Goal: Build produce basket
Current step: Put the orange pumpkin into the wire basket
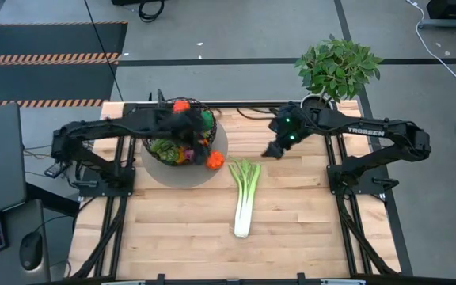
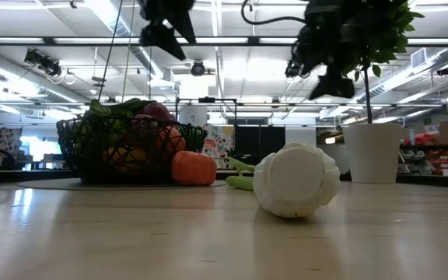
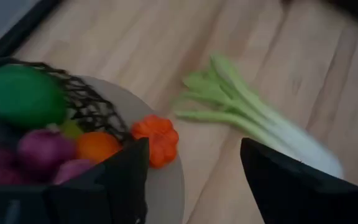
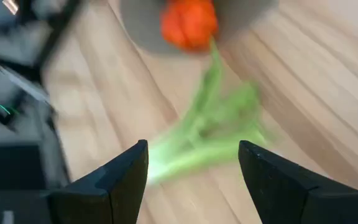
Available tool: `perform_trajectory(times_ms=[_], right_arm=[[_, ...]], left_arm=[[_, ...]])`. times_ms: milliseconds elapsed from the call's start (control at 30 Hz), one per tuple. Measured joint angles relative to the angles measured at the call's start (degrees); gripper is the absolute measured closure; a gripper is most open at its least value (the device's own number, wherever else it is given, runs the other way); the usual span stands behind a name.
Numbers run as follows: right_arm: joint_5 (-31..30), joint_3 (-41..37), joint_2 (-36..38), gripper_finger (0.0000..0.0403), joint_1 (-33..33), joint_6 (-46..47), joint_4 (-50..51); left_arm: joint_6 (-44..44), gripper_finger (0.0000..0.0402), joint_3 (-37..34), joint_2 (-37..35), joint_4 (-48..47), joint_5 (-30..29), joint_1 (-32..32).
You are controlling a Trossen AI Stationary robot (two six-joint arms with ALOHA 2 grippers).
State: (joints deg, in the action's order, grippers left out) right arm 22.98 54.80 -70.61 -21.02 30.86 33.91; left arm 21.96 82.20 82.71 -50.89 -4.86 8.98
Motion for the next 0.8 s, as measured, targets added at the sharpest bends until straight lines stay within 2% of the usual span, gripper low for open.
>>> perform_trajectory(times_ms=[100,233,300,500,667,800], right_arm=[[-1.59,-0.08,2.84,0.0148,-0.19,-4.98,7.28],[-3.88,-0.08,7.47,0.0148,-0.5,-6.85,11.44],[-4.65,-0.08,9.63,0.0148,-0.5,-5.87,11.08],[-9.83,-0.08,14.11,0.0148,-0.48,-0.16,10.68],[-12.2,-0.08,15.49,0.0148,-0.47,5.05,10.67],[-13.66,-0.08,15.54,0.0148,0.34,7.04,10.67]], left_arm=[[-0.32,0.0143,-0.03,4.38,-1.05,0.97,-1.02],[-0.14,0.0143,-0.03,11.03,-0.9,10.19,0.65],[-3.71,0.0143,1.05,14.31,-0.76,11.84,0.89],[-21.44,0.014,10.68,21.38,-1.91,10.92,0.34],[-28.75,0.0134,18.79,26.97,-8.39,6.77,1.6],[-34.58,0.0128,20.67,32.19,-15.0,6.46,3.12]])
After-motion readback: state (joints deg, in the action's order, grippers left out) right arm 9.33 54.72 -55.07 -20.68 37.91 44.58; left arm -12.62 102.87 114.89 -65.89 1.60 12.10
